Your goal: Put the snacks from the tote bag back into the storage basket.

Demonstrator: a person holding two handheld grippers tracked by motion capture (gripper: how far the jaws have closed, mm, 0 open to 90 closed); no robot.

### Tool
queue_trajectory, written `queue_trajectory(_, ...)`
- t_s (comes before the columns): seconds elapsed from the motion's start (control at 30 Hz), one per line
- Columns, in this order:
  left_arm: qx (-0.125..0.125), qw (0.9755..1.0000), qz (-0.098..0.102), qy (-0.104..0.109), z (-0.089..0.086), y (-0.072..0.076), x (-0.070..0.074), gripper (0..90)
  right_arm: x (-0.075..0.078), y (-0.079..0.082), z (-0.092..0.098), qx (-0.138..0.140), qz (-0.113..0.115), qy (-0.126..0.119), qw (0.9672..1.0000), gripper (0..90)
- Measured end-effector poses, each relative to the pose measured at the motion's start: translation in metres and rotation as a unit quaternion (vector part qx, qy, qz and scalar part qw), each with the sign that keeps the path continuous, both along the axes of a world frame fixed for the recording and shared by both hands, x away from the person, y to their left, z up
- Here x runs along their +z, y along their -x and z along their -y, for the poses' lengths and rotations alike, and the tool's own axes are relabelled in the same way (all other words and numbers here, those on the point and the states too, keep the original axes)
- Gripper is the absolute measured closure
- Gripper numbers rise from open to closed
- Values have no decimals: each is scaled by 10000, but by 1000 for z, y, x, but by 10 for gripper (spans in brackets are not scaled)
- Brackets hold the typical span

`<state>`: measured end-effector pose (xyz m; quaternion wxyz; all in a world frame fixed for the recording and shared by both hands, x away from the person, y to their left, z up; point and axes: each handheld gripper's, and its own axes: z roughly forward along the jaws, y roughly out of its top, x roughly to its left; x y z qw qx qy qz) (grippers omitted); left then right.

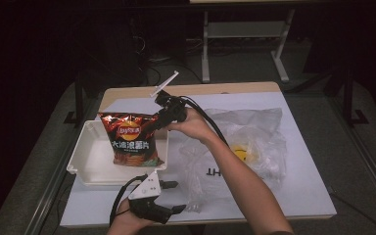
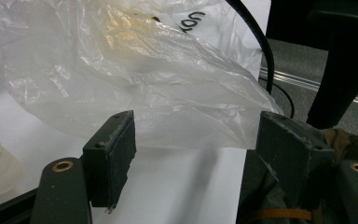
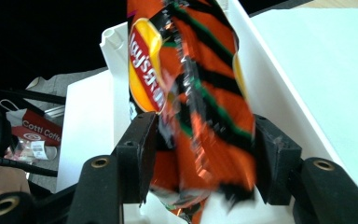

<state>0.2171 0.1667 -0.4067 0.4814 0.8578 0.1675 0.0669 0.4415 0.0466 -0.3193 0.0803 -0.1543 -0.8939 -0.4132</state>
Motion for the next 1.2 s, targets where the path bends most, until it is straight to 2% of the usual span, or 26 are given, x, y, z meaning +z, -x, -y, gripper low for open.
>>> queue_trajectory(0.1, 6, 10000, -1, 1, 0, 0, 0, 284, 1, -1, 4, -40, 65, -8, 10000, 451)
queue_trajectory(0.37, 13, 10000, 17, 2, 0, 0, 0, 284, 3, -3, 16, -226, 7, -18, 9997, 440)
queue_trajectory(0.77, 58, 10000, -8, -3, -2, -1, 0, 284, 8, -3, 28, -322, -30, -34, 9995, 428)
queue_trajectory(1.2, 79, 10000, -12, -4, -2, -1, 0, 285, 11, -5, 42, -475, 44, -38, 9989, 421)
